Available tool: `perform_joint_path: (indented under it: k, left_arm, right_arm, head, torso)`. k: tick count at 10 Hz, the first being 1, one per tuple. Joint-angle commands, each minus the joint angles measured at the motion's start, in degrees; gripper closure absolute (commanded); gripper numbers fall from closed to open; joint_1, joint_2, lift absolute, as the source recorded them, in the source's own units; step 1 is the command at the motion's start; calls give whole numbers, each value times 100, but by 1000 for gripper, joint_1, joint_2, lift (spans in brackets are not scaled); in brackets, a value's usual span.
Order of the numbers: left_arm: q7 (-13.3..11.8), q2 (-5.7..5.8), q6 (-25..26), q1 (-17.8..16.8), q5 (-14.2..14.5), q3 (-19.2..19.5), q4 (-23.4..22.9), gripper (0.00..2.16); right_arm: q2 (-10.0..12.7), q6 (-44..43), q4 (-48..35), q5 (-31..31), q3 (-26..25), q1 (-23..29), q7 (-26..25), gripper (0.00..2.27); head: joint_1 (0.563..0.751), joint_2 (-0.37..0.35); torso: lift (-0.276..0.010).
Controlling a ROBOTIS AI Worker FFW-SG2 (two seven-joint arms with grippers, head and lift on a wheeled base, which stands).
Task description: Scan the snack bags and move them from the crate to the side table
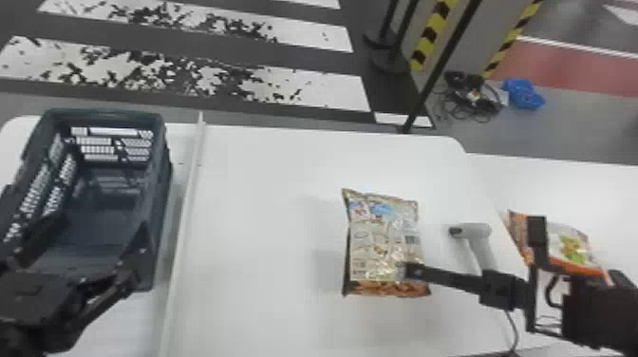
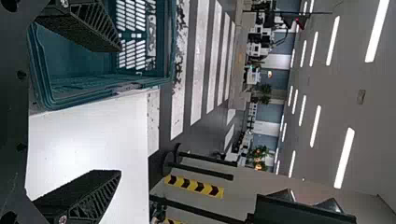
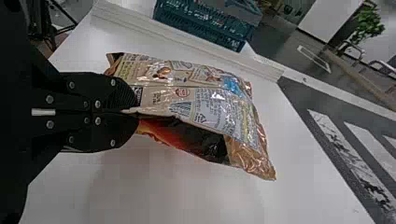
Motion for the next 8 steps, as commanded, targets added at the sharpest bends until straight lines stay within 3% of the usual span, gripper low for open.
perform_joint_path:
  k: [1,5,8]
  left_arm:
    - [1,0,0,0,-16,-18,-9,60]
    - [-8,26,123,62,-60,0,-79,60]
    - [1,44,246,71,-60,35,-70,60]
  right_arm:
    - [85,0,-73,-587,-446,-90,-260,2240]
    - [542,-932,700,-1307,-1448,-811,-1464,2243]
    - [375,-1758,2212,-1351,-1632,-1514,-1956,2240]
  head:
    - [695,-238]
    - [695,-310]
    - [695,-350]
  torso:
    - [-87]
    - [-87]
    - [-87]
